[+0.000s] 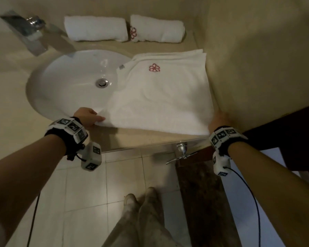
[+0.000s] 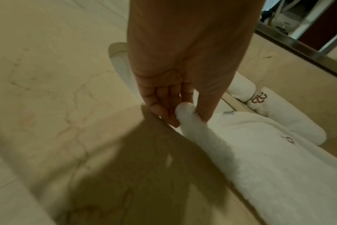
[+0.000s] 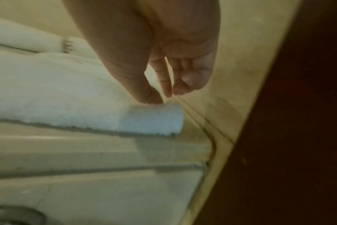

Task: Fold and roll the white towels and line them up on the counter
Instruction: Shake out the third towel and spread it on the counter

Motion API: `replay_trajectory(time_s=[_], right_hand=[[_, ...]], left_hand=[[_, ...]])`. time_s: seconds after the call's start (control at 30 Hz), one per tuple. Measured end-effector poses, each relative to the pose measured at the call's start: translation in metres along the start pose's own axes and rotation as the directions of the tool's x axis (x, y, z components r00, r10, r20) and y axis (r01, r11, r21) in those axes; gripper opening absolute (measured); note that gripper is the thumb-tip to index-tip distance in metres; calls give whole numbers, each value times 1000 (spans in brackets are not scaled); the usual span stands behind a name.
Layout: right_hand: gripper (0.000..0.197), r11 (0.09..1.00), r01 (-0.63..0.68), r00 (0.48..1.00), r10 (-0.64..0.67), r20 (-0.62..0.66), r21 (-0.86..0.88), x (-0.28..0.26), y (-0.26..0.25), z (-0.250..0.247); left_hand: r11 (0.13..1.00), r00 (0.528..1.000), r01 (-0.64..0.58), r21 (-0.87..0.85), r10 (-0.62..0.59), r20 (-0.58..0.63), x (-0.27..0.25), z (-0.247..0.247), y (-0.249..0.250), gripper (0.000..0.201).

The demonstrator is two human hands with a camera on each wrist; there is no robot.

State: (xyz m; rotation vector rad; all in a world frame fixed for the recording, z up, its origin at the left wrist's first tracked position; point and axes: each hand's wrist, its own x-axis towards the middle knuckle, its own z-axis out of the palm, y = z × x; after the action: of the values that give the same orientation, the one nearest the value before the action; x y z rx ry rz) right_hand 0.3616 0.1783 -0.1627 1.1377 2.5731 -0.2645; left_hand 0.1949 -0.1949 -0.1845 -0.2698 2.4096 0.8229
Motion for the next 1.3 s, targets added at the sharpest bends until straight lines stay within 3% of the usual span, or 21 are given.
replay_trajectory(time_s=[0.1,0.2,0.27,0.5,0.57,0.67,0.73,0.83,0.93,1.07,1.17,1.3], right_hand=[[42,980,171,978,-182,-105,-100,0,-16,-6],[40,954,299,953,-300,33,34,2,-26,-3],[47,968,230,961,-242,131,99,6,-23,4],[62,977,1,972,-50,227,212,12,-11,-1],[64,977,-32,968,-22,250,210,8,-8,-3],[62,993,-16,965,-15,262,114,3,-4,-10],[47,999,26,976,-31,213,27,0,-2,-18],[27,989,113,975,-91,202,-101,0,-5,-33],[27,988,133,972,-115,207,-75,3,-8,-45],[25,988,146,982,-140,129,-43,14,-22,-59],[29,985,168,984,-169,49,38,36,-34,-74],[33,967,224,975,-223,-23,119,64,-52,-84]], left_hand=[[1000,1000,-6,-25,5,-30,-4,1,-1,23],[996,1000,26,-83,-27,-13,-6,2,0,28],[992,999,52,-115,-52,11,-6,3,-1,24],[994,1000,15,-111,-17,-14,-5,9,-2,30],[993,998,45,-113,-40,45,-6,10,-3,33],[996,967,89,12,-89,238,-13,7,-1,21],[983,921,82,162,-137,364,-22,3,5,17],[939,862,97,329,-244,444,-36,-6,16,20],[909,888,112,400,-272,371,-40,-12,30,37],[983,981,111,143,-131,140,-28,-19,54,35],[999,998,36,-35,-34,58,-13,-21,77,28],[987,993,-120,-107,120,-2,5,-6,106,22]])
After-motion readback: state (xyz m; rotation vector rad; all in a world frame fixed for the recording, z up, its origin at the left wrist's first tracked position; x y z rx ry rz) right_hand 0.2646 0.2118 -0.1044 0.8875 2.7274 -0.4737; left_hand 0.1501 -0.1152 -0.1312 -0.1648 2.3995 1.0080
